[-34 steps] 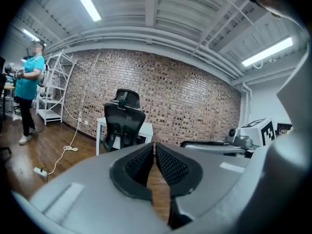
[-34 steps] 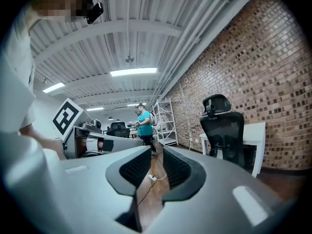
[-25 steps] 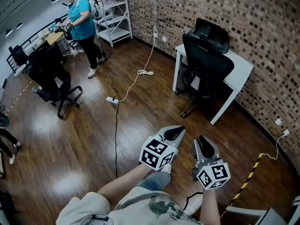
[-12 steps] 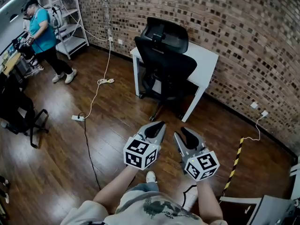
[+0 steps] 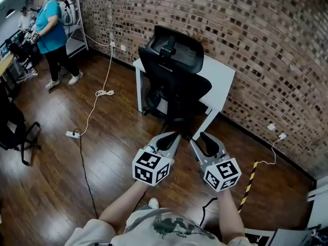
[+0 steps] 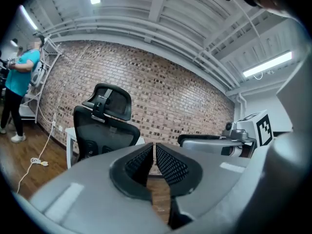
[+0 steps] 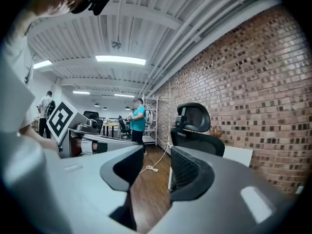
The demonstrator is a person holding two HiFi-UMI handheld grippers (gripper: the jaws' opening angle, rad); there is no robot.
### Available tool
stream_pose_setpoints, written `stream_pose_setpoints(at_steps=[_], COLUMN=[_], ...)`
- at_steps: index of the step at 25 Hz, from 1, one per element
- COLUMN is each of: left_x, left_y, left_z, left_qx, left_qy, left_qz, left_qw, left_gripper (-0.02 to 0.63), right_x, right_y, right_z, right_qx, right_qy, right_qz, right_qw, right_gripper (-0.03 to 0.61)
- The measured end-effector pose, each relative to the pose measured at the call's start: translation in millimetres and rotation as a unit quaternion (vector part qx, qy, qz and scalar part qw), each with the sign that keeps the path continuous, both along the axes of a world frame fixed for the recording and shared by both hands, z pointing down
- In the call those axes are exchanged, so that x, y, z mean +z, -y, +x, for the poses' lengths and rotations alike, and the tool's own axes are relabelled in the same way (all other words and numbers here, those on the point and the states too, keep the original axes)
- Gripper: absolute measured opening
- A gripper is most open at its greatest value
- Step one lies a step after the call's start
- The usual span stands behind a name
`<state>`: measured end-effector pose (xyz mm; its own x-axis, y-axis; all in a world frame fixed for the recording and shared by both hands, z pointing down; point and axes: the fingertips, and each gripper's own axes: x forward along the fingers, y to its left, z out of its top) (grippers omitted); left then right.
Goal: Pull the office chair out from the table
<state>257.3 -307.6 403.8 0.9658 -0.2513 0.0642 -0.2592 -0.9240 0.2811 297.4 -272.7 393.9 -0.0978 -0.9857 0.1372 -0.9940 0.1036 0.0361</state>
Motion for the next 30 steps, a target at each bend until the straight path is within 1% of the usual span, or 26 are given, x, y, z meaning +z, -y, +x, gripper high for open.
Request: stream_pose_setpoints(at_steps=[3,9,14,17,20,23,25,27,30], left_x=[5.1,9.1,13.0,8.2,1.2,-4.1,-7.3,-9.4,-10.8], left_y=[14.2,44.3,77.4,100.9,120.0,139.8,150.4,156.6,166.2], left_z=[9.6,35.4,65.2,86.1,104.8,123.8,138.9,152.7,167.4], left_qx=[-0.003,-0.014,-0.043,-0.069,-0.092,-0.115,-0.126,-0.137,-0.153], left_qy=[0.006,0.017,0.020,0.021,0.021,0.011,0.009,0.011,0.014], left_qz=[-0.006,0.000,0.004,0.011,0.013,0.010,0.012,0.019,0.024], left_qw=[1.0000,0.9998,0.9989,0.9974,0.9955,0.9933,0.9919,0.9903,0.9879], left_gripper=[0.015,0.015,0.015,0.015,0.015,0.015,0.015,0.015,0.015], right_x=[3.6,4.3,3.4,3.0,4.2,10.3,16.1,23.1,32.3], right_y=[12.0,45.2,83.7,117.3,154.0,187.4,207.0,223.9,248.9], right_z=[17.8,57.5,107.1,141.4,173.2,198.4,210.6,220.9,233.4], right_qx=[0.002,-0.006,-0.027,-0.051,-0.072,-0.096,-0.115,-0.130,-0.143], right_qy=[0.002,-0.002,-0.017,-0.043,-0.078,-0.107,-0.114,-0.124,-0.161], right_qz=[-0.005,0.000,0.005,-0.009,-0.028,-0.051,-0.067,-0.082,-0.103], right_qw=[1.000,1.000,0.999,0.998,0.994,0.988,0.985,0.980,0.971], right_gripper=[0.165,0.175,0.184,0.222,0.236,0.245,0.270,0.273,0.278])
